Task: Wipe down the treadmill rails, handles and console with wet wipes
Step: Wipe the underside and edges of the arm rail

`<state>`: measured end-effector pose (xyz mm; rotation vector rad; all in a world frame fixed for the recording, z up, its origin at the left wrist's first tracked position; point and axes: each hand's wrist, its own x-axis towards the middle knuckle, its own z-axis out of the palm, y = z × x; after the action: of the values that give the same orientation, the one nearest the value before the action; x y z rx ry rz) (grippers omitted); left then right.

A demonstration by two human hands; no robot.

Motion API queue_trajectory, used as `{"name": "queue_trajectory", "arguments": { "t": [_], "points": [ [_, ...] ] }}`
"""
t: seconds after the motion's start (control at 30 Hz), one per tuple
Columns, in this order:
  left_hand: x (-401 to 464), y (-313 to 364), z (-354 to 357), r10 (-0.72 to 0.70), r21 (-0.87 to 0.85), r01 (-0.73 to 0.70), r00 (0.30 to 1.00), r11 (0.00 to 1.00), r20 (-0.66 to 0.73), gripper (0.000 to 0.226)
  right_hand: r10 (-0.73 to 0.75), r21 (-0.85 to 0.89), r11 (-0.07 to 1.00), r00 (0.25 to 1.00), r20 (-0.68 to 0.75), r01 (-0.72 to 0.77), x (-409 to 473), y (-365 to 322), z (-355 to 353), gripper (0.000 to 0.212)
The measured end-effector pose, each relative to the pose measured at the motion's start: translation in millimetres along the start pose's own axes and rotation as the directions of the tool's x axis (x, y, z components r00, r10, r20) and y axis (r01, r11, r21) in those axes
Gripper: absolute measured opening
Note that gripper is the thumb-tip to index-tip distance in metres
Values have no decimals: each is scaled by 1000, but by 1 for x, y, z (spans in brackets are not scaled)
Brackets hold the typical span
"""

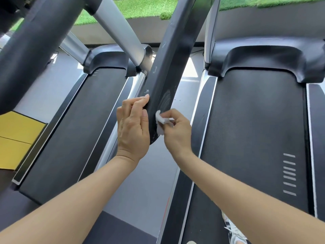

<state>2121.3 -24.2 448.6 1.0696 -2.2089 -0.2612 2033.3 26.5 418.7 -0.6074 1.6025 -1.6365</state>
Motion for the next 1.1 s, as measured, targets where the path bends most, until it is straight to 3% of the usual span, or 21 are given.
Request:
{"name": "queue_trajectory", "arguments": {
  "t": [0.17,0.23,0.4,0.6,0.67,0.8,1.0,1.1],
  "points": [
    [0,2,0,-4,3,4,1000,1000,3,39,46,-64,996,980,-196,-59,70,-15,-1,25],
    [0,2,0,-1,3,1,1000,1000,0,39,-6,-44,999,985,-172,-2,61,-9,3,23],
    [1,1,-1,9,17,-9,1000,1000,-2,39,-93,-19,995,992,89,95,-14,3,-1,23],
    [1,3,-2,10,17,-10,1000,1000,5,38,47,-59,997,985,-166,-58,65,-12,-2,18],
    [1,2,-1,18,14,-18,1000,1000,1,37,4,-35,999,989,-151,-9,42,-6,4,19],
    [1,1,-1,24,22,-24,1000,999,-1,37,-52,-13,999,998,29,52,-20,2,5,18],
    [0,2,-1,13,9,-13,1000,1000,6,39,108,-154,980,985,-131,-128,50,-2,-5,22],
    [0,1,0,17,2,-17,1000,1000,3,39,85,-116,988,987,-138,-101,30,-1,1,20]
  ]
}}
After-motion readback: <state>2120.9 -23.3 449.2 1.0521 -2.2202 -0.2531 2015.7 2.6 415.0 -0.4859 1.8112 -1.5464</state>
